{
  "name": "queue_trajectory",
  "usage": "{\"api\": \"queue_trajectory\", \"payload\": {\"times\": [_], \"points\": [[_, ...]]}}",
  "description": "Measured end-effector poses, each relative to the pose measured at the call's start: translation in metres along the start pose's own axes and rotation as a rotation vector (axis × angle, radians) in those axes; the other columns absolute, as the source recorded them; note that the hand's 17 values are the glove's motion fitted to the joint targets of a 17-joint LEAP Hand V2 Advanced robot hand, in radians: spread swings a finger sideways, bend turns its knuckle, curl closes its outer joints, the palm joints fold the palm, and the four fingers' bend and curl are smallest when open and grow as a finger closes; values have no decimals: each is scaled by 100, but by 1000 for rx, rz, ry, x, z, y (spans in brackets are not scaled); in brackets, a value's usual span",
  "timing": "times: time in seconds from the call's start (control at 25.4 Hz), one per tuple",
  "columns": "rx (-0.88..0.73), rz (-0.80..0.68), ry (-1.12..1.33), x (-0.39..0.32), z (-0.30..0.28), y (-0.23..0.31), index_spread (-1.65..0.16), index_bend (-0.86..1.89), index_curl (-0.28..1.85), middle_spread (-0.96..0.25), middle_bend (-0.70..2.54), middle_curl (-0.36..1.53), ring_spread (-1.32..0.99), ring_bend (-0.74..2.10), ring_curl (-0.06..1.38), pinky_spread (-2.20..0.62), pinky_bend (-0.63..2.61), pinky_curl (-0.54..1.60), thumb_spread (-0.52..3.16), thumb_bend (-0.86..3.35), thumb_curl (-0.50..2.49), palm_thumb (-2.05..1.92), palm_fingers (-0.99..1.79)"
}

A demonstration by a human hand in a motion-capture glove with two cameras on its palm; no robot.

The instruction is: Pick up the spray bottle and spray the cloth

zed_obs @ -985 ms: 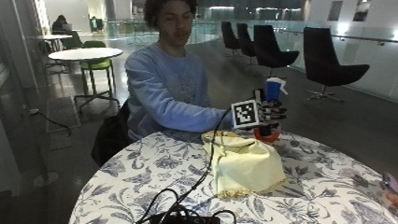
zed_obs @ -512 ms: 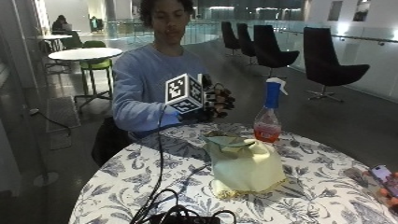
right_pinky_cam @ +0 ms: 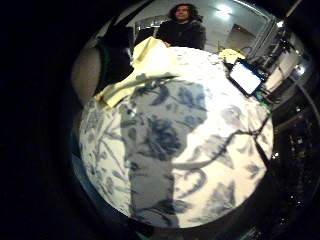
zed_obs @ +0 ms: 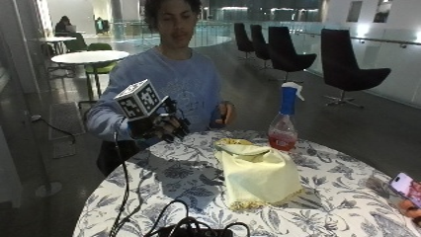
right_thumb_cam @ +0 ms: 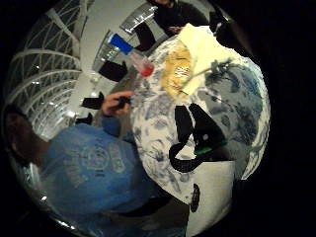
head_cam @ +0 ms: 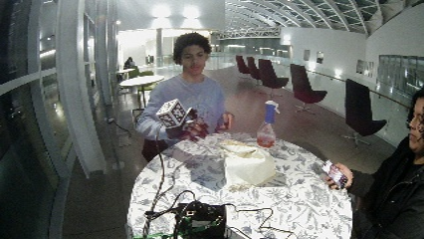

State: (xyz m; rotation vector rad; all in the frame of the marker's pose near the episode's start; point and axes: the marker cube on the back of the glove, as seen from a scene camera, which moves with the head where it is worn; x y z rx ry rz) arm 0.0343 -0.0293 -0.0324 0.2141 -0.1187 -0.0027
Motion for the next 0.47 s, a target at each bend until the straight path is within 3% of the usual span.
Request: {"api": "queue_trajectory", "payload": {"times": [0.47], "points": [[-26,66,15,25,-2,44,-30,14,33,-7,21,42,0,27,36,21,18,34,112,-2,43,79,75]]}}
